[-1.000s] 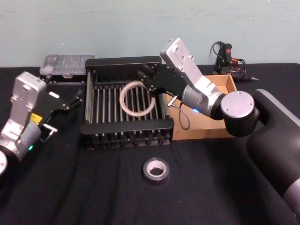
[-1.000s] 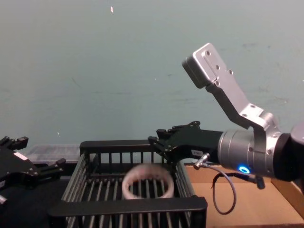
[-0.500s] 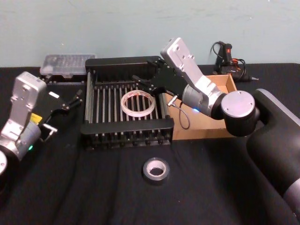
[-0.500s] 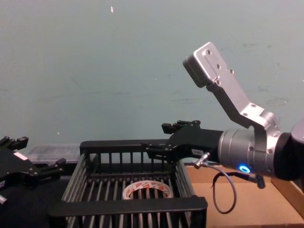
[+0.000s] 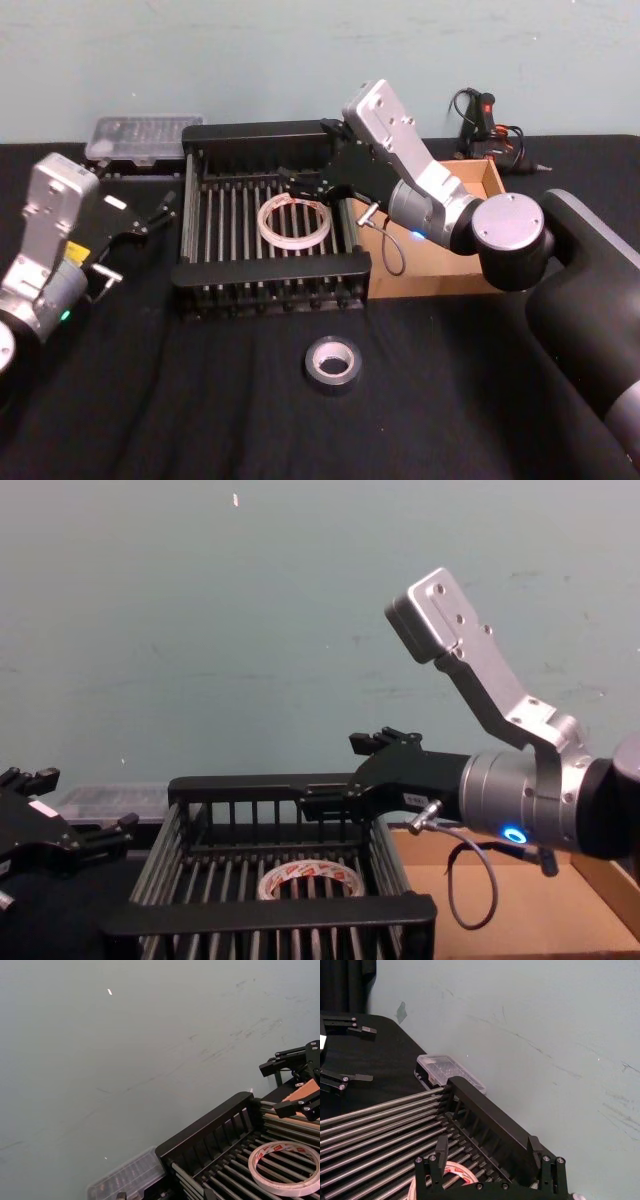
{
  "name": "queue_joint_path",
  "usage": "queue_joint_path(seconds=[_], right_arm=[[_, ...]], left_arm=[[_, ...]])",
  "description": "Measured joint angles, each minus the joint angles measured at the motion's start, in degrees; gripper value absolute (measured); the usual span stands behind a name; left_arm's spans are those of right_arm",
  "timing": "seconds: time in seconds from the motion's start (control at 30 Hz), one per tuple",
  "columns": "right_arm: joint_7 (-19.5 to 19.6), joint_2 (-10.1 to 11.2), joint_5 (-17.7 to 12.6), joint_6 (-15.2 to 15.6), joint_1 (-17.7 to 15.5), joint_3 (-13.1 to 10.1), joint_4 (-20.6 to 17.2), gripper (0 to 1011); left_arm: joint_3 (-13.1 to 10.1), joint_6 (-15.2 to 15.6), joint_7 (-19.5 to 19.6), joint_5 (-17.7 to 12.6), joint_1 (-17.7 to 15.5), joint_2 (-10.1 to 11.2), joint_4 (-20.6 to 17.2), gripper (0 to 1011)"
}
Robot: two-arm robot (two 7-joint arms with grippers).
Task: Pick up the white tape and place it into the black box , Pick up the silver tape and place it into the brown box.
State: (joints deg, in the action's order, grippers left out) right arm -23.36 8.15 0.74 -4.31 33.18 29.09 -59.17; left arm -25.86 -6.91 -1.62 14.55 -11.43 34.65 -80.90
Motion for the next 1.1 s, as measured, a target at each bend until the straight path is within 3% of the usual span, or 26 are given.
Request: queue_joint_path(seconds=[0.33, 0.57, 0.8, 1.1], right_arm=[[-0.04, 0.13, -0.02, 0.01, -0.17, -0.02, -0.30, 1002], [-0.53, 2.14, -0.97, 1.04, -2.22, -0.99, -4.24, 1002], [-0.95, 5.24, -2.94, 3.14, -6.13, -2.73, -11.28, 1002], [-0.63, 10.45, -6.64, 6.84, -14.51, -6.07, -22.90, 1002]], left_arm=[[0.00, 0.00, 0.00, 0.00, 0.00, 0.00, 0.00, 1001], [0.00, 0.00, 0.00, 0.00, 0.00, 0.00, 0.00, 1001], [0.00, 0.00, 0.00, 0.00, 0.00, 0.00, 0.00, 1001], [0.00, 0.00, 0.00, 0.00, 0.00, 0.00, 0.00, 1001]])
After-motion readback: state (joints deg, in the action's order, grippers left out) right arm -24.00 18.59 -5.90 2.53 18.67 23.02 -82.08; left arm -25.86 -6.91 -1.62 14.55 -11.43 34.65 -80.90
